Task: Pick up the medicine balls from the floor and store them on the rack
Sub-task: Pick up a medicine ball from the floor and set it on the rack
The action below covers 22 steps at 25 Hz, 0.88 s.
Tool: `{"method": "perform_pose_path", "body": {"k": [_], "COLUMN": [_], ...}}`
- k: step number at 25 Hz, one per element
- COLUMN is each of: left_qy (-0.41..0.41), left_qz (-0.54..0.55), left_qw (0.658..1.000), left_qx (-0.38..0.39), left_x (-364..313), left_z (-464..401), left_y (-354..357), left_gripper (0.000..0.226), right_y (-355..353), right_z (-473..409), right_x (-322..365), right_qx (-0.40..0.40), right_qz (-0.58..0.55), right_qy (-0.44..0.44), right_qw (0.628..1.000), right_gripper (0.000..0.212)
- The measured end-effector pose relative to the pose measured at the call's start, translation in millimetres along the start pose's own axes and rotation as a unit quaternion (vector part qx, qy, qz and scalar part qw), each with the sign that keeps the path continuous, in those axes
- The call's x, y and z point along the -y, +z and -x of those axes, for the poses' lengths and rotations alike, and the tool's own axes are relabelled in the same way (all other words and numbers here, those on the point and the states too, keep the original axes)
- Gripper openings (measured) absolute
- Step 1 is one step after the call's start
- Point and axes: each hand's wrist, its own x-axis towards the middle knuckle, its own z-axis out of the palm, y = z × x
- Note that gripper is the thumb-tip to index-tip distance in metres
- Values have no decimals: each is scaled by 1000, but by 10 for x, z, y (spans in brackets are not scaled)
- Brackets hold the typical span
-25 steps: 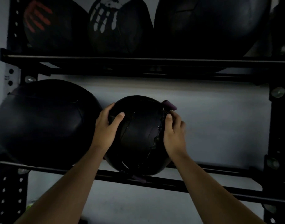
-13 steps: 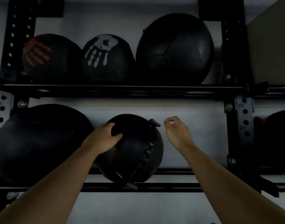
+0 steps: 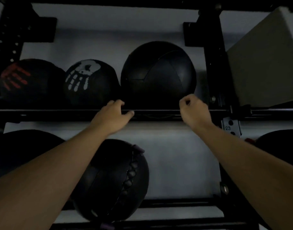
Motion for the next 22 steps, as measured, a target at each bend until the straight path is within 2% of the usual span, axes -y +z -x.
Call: {"method": "perform_pose_path", "body": {"k": [3,7,10,18,20,22], "left_qy": [-1,-14,-33,-14,6,17], "left_qz": [78,188,228,320,330,357], "left_qw": [995,972,957,905,891,875], "left_qx": [-66,-143,-174,-279,-311,-326], "left_x": [-385,-767,-809,-638,-614,-531], "left_z": [-496,-989,-1295,-1853,-1942,-2004], "left_y": [-160,-140,-30,373,449,496], "left_gripper": [79,89,97,83,82,85], "right_y": [-256,-478,-415,77,217,332], "right_z": [-633,-1364,-1725,-2213,-2306,-2365], "right_x": [26,-114,-325,-548,-592,-643], "right_qx": [-38,-75,-38,27,31,33], "right_qz": [-22,-29,-71,-212,-249,-283], "right_qy": [-33,-59,-29,10,14,16], "right_qw": [998,995,996,977,968,958], "right_gripper": [34,47,53,70,81,101]}}
